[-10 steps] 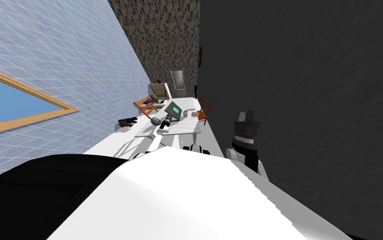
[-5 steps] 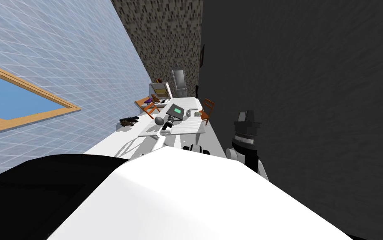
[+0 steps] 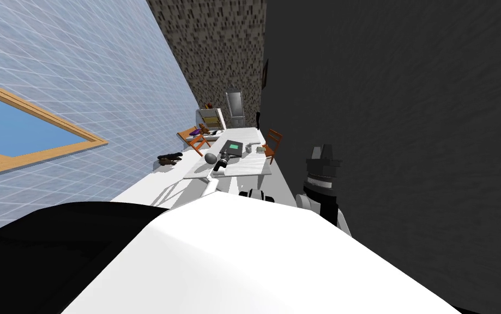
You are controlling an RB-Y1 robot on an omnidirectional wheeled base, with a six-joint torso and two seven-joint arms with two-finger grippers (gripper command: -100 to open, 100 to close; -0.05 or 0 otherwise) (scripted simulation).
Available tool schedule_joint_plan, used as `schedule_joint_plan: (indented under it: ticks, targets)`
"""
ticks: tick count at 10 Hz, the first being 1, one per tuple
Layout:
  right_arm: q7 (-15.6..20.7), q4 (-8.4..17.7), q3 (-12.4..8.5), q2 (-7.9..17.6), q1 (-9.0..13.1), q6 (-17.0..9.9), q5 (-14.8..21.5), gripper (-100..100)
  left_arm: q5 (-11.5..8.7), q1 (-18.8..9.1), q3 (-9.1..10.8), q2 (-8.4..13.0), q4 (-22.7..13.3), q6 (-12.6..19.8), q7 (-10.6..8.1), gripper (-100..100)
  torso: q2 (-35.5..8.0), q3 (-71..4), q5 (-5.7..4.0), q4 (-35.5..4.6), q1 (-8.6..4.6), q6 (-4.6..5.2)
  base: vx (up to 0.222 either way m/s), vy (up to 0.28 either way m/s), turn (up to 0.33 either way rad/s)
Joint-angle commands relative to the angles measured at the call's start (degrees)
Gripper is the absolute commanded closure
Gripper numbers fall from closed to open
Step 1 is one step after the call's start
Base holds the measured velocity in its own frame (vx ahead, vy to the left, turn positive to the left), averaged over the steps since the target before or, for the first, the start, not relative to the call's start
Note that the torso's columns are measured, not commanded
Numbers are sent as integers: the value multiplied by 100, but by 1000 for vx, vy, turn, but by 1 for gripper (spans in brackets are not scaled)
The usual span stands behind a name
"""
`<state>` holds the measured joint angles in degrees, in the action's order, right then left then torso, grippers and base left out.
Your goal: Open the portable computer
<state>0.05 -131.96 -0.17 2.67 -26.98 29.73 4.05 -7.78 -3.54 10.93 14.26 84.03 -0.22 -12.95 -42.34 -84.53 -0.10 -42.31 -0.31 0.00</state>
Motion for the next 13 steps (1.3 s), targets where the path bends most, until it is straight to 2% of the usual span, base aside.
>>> schedule_joint_plan:
  ticks: [1, 6, 7, 8, 13]
  targets:
    - [0, 0, 0, 0, 0, 0, 0, 0, -52, -34, 36, 135, 245, 330, -61, -100, 0, -1, -3, -5, 4, 2, -19, -43, -1]
    - [0, 0, 0, 0, 0, 0, 0, 0, -133, -101, 106, 335, 673, 868, -157, -100, -10, 7, 6, -12, 31, 0, -10, -17, -2]
    - [0, 0, 0, 0, 0, 0, 0, 0, -121, -81, 96, 306, 615, 814, -139, -100, -10, 6, 2, -11, 25, 1, -5, -5, -1]
    - [0, 0, 0, 0, 0, 0, 0, 0, -122, -80, 96, 308, 620, 841, -144, 0, -6, 4, 3, -8, 25, 0, 0, 0, 0]
    - [0, 0, 0, 0, 0, 0, 0, 0, -122, -73, 94, 306, 610, 847, -143, 0, 7, -5, 11, 4, 33, 0, 0, 0, 0]
